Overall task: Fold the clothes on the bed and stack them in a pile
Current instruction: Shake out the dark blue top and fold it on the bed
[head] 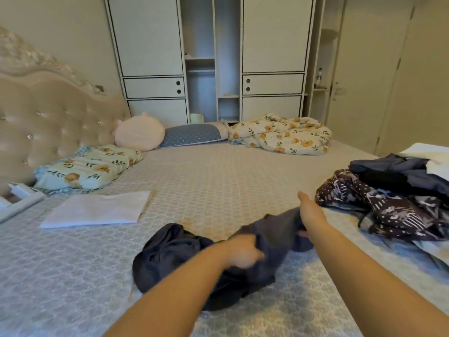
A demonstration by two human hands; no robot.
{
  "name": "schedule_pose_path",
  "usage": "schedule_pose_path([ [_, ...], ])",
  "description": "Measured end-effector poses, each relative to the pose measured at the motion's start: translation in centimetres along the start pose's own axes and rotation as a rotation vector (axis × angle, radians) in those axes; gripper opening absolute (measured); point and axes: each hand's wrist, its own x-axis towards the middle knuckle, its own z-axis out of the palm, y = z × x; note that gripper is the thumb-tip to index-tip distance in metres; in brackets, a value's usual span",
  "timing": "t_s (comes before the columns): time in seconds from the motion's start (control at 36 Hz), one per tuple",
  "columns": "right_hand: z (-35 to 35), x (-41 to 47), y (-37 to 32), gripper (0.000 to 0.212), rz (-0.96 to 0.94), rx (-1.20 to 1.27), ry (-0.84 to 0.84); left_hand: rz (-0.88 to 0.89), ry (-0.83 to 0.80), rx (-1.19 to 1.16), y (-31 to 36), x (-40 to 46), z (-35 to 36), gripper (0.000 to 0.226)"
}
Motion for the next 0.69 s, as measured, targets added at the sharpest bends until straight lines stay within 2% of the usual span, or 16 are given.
schedule_pose_path([
  [0.06,-1.0,0.9,2.8,0.057,0.044,-0.118,-0.010,0.051,-0.235,-0.007,0.9,0.4,3.1,0.015],
  [0.11,-1.8,1.2,5.3,0.072,0.017,-0.305,-0.001,0.037,-0.415,-0.115,1.7,0.8,4.9,0.023],
  [0.17,-2.8,1.3,7.4,0.064,-0.016,-0.533,0.047,-0.002,-0.563,-0.285,2.2,1.4,5.3,0.038],
  [0.22,-4.0,1.1,8.5,0.042,-0.068,-0.734,0.095,-0.023,-0.607,-0.423,1.9,2.0,4.8,0.044],
  [0.28,-5.5,1.2,9.3,0.033,-0.101,-0.806,0.128,-0.010,-0.505,-0.491,1.1,3.1,3.5,0.037],
  [0.36,-7.8,1.2,10.0,0.040,-0.079,-0.714,0.206,-0.042,-0.133,-0.554,-0.4,5.0,1.0,0.016],
  [0.39,-8.4,1.2,10.3,0.042,-0.066,-0.675,0.227,-0.068,0.019,-0.521,-1.0,5.8,0.5,0.013],
  [0.44,-9.0,1.1,10.8,0.051,-0.035,-0.602,0.237,-0.103,0.267,-0.250,-3.0,8.0,-0.4,0.021],
  [0.5,-8.9,0.8,11.3,0.062,-0.004,-0.553,0.234,-0.125,0.268,0.089,-4.8,9.4,-0.8,0.034],
  [0.56,-8.4,0.4,11.9,0.064,0.010,-0.537,0.253,-0.179,0.161,0.289,-6.0,10.3,-0.8,0.043],
  [0.61,-7.8,-0.1,12.5,0.064,0.026,-0.533,0.260,-0.189,0.063,0.351,-6.4,11.0,-0.2,0.048],
  [0.69,-6.8,-1.0,13.8,0.076,0.076,-0.582,0.168,-0.091,-0.108,0.319,-6.4,11.5,1.0,0.056],
])
